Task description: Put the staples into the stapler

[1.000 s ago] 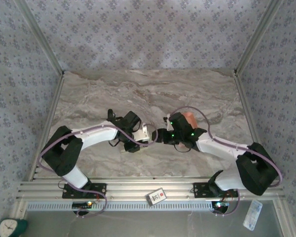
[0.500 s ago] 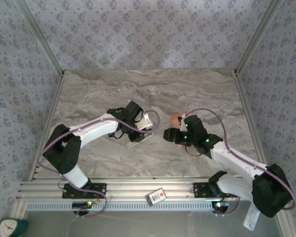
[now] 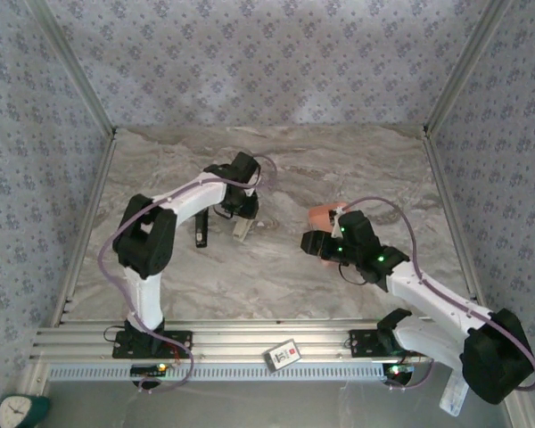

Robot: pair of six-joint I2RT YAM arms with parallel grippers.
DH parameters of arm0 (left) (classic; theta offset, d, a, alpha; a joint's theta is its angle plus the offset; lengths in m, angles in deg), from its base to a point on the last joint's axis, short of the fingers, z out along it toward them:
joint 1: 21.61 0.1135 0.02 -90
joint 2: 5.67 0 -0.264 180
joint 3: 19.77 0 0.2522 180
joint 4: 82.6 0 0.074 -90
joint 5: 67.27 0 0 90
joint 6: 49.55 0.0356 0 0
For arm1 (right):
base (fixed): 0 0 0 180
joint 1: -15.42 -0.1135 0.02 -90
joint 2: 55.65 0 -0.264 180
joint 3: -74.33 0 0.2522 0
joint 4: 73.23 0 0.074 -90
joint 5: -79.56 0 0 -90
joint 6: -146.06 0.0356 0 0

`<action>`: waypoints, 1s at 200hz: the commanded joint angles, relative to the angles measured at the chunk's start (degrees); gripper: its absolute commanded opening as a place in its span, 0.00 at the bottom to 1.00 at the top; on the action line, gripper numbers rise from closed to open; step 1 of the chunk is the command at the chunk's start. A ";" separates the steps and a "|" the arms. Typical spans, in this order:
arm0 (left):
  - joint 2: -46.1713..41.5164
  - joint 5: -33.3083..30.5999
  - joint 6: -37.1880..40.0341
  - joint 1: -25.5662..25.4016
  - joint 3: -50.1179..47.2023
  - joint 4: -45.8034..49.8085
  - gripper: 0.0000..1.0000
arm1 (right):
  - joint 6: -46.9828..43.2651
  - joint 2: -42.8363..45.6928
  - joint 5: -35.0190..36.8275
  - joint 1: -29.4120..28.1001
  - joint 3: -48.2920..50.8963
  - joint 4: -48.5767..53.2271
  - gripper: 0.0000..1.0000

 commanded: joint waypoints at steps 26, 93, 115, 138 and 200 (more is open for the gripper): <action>0.65 -4.89 -12.47 -0.02 1.13 2.85 0.11 | -2.62 -0.73 4.15 1.81 -4.69 9.52 0.59; -6.90 -5.98 -12.13 -0.08 0.60 2.68 0.62 | -12.60 -16.16 1.94 6.28 -15.23 13.80 0.61; -11.58 -7.10 -11.68 0.40 -1.43 1.37 0.71 | -15.07 -23.69 0.68 7.06 -19.23 13.38 0.62; -17.50 -8.26 -11.97 2.22 -5.74 -1.78 0.80 | -16.02 -30.65 0.45 7.01 -23.18 13.35 0.61; -29.91 -9.65 -11.63 12.06 -17.21 -7.71 0.88 | -12.82 -37.77 -2.77 3.25 -27.31 12.18 0.56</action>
